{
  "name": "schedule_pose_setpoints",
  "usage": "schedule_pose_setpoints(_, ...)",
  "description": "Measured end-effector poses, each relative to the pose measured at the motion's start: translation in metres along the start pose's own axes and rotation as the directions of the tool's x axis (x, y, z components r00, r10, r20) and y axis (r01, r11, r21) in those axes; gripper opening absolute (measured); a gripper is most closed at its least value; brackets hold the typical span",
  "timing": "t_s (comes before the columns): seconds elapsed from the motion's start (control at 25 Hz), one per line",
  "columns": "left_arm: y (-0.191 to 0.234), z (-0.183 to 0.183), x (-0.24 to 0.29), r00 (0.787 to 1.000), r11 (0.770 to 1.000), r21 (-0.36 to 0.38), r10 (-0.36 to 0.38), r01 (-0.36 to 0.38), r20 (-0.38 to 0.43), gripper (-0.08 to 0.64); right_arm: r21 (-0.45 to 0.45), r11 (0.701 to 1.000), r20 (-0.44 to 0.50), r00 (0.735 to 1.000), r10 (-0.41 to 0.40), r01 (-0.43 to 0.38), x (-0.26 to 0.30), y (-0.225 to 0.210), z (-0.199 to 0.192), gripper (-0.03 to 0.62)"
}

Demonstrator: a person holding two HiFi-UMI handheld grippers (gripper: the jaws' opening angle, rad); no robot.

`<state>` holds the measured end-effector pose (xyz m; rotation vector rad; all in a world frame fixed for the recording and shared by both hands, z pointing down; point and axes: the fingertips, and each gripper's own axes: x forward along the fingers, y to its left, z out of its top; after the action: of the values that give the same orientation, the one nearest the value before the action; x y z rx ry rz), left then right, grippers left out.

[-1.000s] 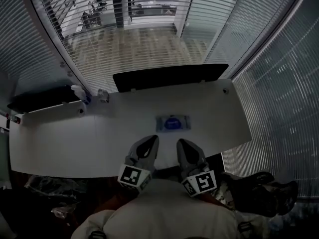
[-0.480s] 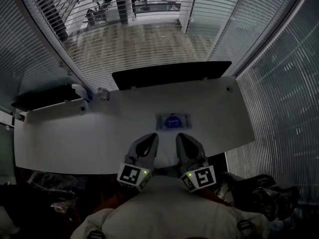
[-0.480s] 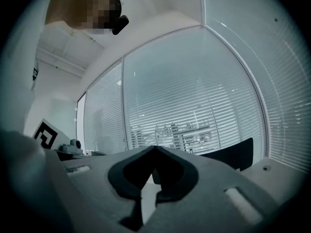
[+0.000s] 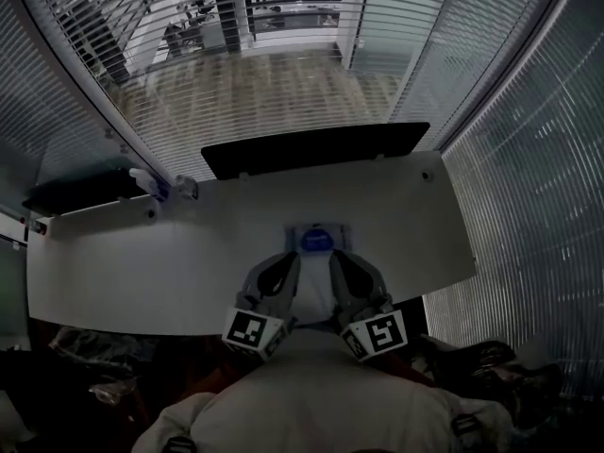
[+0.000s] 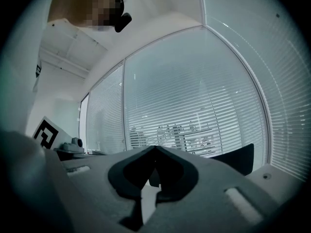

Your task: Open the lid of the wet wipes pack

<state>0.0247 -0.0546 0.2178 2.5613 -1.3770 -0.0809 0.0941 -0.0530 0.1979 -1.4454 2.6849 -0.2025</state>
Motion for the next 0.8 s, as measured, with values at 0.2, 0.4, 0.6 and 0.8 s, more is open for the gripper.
schedule_pose_setpoints(0.2,-0.006,-0.004,0.01,1.0,1.0,0.014,-0.003,0.003,-0.004,0.003,-0.003,1.0,0.017,1.0,0.009,-0.009,0.0,-0.011,0.002,0.001)
schedule_pose_setpoints(0.4,-0.006,-0.007,0.015,1.0,1.0,0.02,-0.006,0.006,-0.003,0.003,-0.012,1.0,0.02,1.0,0.012,-0.011,0.002,-0.016,0.001,0.002)
schedule_pose_setpoints(0.6,0.0,-0.006,0.015,1.0,1.0,0.009,-0.003,0.003,-0.006,0.002,-0.022,1.0,0.004,1.0,0.014,-0.014,0.006,-0.018,0.0,0.002)
schedule_pose_setpoints(0.8,0.004,-0.01,0.015,0.999,1.0,-0.003,0.017,-0.017,-0.034,0.003,-0.026,1.0,-0.018,1.0,0.005,-0.006,0.007,-0.026,-0.001,0.002)
